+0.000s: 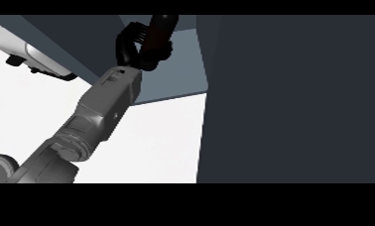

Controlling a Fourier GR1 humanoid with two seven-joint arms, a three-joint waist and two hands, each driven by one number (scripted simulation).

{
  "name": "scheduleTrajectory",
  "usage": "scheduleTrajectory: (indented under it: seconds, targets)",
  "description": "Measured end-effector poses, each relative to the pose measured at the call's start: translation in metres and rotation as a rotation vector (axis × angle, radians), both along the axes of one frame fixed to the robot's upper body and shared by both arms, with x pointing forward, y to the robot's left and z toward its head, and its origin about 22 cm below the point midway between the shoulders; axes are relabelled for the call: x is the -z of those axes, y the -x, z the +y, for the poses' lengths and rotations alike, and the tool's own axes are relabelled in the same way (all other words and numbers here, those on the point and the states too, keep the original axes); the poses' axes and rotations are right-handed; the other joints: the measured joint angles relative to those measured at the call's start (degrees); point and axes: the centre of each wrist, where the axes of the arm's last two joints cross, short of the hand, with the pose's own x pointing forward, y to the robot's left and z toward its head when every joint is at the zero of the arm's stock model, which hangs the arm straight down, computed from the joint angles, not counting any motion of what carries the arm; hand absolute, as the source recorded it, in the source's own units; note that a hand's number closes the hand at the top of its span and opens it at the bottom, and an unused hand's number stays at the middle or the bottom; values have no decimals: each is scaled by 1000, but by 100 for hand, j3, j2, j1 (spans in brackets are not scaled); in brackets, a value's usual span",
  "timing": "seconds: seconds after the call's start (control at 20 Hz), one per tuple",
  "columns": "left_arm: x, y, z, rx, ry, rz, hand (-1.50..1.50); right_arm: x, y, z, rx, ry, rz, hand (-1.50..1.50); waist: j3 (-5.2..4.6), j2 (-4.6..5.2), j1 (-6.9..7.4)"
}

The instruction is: Pick up the wine, place it into the cabinet and close the cabinet

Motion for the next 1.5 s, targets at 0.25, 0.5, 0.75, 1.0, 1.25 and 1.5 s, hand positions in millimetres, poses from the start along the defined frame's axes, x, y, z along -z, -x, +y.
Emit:
scheduleTrajectory:
  seconds: [0.25, 0.5, 0.75, 1.0, 1.25, 1.5]
  targets:
    - [2, 1, 1, 28, 7, 24, -150, -1, 0, 1, -10, 2, -10, -150, -5, 3, -13]
    - [1, 1, 1, 29, 40, 45, -150, -2, 0, 2, -11, -1, -9, -150, -4, 5, -10]
    - [0, 0, 1, 41, 67, 51, -150, -2, 0, 3, -19, 5, -7, -150, -13, 5, -3]
    - [0, 0, 0, 75, 53, 29, -150, -3, 1, 4, -24, 3, -8, -150, -32, -1, 8]
    - [0, 1, -9, 218, 73, 22, -150, -3, 1, 5, -25, -4, -6, -150, -58, -30, 112]
    - [-5, 1, -23, 426, 203, -53, -150, -3, 1, 3, -4, -5, 9, -150, -55, -112, 301]
